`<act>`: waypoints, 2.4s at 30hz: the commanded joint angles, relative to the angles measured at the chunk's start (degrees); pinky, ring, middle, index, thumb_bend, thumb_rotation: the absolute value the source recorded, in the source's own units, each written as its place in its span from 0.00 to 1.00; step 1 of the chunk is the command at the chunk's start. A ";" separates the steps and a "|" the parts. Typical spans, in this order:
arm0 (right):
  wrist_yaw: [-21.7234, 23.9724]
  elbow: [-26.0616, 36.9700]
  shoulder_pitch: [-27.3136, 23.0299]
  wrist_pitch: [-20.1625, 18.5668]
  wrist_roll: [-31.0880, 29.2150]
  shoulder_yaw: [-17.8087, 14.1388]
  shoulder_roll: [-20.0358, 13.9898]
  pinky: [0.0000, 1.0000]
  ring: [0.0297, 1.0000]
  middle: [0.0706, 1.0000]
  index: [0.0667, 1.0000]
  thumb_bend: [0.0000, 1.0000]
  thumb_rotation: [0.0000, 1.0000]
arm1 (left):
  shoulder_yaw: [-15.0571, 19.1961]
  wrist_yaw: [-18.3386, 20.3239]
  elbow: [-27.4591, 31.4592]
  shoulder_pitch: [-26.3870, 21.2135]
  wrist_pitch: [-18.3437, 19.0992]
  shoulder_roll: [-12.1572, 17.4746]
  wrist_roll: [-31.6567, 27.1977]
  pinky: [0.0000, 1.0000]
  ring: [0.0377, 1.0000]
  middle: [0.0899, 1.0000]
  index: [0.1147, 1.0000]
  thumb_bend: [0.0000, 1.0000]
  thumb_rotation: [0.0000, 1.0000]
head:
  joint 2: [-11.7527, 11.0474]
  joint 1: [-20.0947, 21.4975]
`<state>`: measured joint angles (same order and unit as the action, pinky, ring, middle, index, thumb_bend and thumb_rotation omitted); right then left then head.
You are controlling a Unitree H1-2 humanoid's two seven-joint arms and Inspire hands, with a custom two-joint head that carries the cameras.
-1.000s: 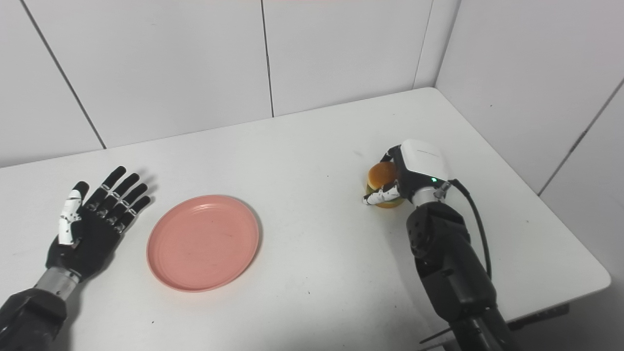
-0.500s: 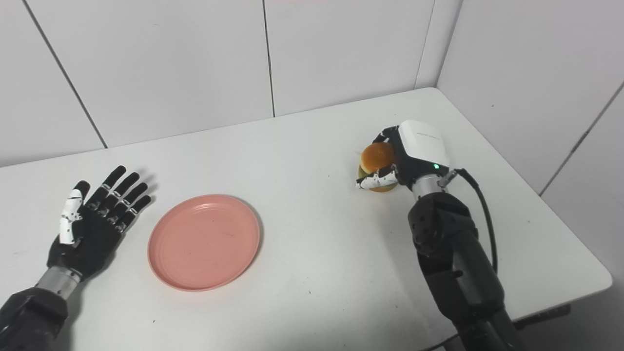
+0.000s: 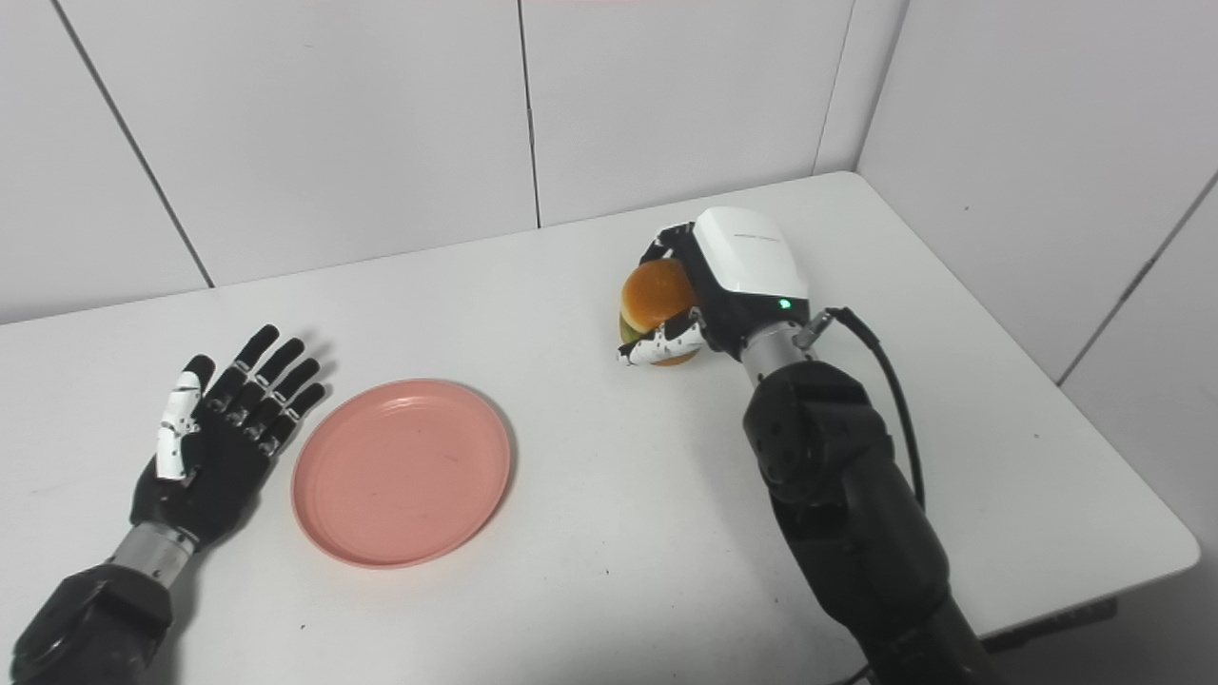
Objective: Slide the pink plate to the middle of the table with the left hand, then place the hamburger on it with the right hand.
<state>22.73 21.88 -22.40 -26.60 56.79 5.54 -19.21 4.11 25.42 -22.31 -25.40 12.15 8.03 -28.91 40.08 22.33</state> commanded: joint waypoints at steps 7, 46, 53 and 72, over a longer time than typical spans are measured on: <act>-1.36 0.17 -4.68 5.46 -3.09 4.62 1.39 0.26 0.33 0.39 0.45 0.50 0.13 | -2.68 -7.98 1.78 5.42 7.81 -3.55 4.50 0.94 0.92 0.93 0.92 0.41 1.00 | 1.66 -10.67; -3.13 -12.89 -8.85 10.01 -6.13 18.35 9.14 0.26 0.33 0.39 0.45 0.50 0.14 | -6.29 -15.24 7.57 5.02 11.80 -9.40 9.15 0.88 0.88 0.87 0.87 0.39 1.00 | 5.99 -22.61; -2.39 -12.75 -8.24 8.96 -5.14 18.90 9.17 0.27 0.34 0.40 0.45 0.50 0.14 | -6.15 -14.95 7.99 5.04 11.95 -8.73 9.17 0.87 0.87 0.87 0.86 0.39 1.00 | 6.73 -21.37; -2.00 -14.28 -5.60 9.14 -3.89 18.66 8.65 0.25 0.32 0.39 0.45 0.50 0.14 | -4.83 -15.03 8.91 5.40 13.16 -8.56 8.51 0.87 0.87 0.87 0.86 0.40 1.00 | 7.10 -19.65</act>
<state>21.71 6.69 -26.23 -18.43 52.85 24.66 -10.60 -1.21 11.80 -10.83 -23.10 20.31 -1.13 -21.18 47.11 2.55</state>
